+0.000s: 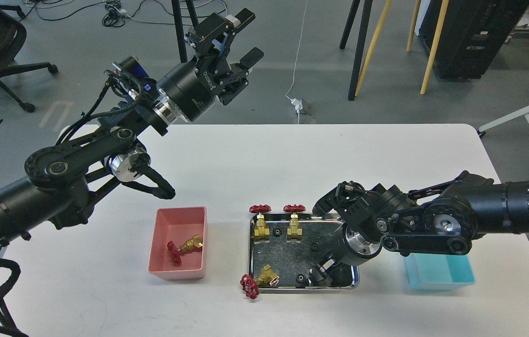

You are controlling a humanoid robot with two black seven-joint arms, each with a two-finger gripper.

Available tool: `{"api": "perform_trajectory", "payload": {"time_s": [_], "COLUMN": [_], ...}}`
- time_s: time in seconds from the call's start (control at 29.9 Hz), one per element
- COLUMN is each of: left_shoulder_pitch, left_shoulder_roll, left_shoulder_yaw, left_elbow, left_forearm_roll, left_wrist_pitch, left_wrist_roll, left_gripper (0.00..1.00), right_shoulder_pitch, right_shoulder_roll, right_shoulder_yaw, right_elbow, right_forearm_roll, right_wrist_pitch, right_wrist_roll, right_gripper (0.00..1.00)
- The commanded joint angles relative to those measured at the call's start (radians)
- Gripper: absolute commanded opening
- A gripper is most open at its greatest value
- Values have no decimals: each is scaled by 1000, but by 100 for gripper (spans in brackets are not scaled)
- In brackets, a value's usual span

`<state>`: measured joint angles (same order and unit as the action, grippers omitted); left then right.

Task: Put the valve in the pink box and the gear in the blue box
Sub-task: 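Lower the right gripper onto the small dark gear in the tray and grasp it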

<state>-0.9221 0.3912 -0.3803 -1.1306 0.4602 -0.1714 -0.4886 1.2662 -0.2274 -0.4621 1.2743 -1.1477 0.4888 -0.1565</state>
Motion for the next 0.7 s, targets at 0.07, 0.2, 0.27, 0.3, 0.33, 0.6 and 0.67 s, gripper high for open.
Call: {"api": "perform_trajectory", "payload": {"time_s": [0.07, 0.2, 0.27, 0.3, 0.33, 0.6, 0.67], "left_shoulder_pitch": [2, 8, 8, 8, 9, 16, 17], "left_shoulder_roll": [1, 6, 9, 9, 9, 5, 5], "left_shoulder_yaw": [0, 0, 0, 0, 0, 0, 0], "left_elbow": [0, 0, 0, 2, 2, 6, 6], "left_forearm_roll": [-2, 0, 0, 0, 0, 0, 0], "left_wrist_pitch": [0, -2, -3, -4, -4, -4, -4], "left_wrist_roll": [0, 0, 0, 0, 0, 0, 0], "left_gripper": [82, 82, 82, 82, 82, 82, 82], "right_shoulder_pitch": [-2, -7, -7, -7, -7, -5, -8], "right_shoulder_roll": [34, 39, 40, 40, 39, 39, 40], "right_shoulder_yaw": [-4, -6, -7, -7, -7, -30, -30], "right_elbow": [-6, -7, -15, -18, -21, -23, -24], "right_forearm_roll": [-1, -3, -6, -6, -6, -4, -6], "right_wrist_pitch": [0, 0, 0, 0, 0, 0, 0], "right_wrist_roll": [0, 0, -1, -3, -8, -11, -11], "right_gripper": [63, 62, 61, 61, 61, 60, 58]}}
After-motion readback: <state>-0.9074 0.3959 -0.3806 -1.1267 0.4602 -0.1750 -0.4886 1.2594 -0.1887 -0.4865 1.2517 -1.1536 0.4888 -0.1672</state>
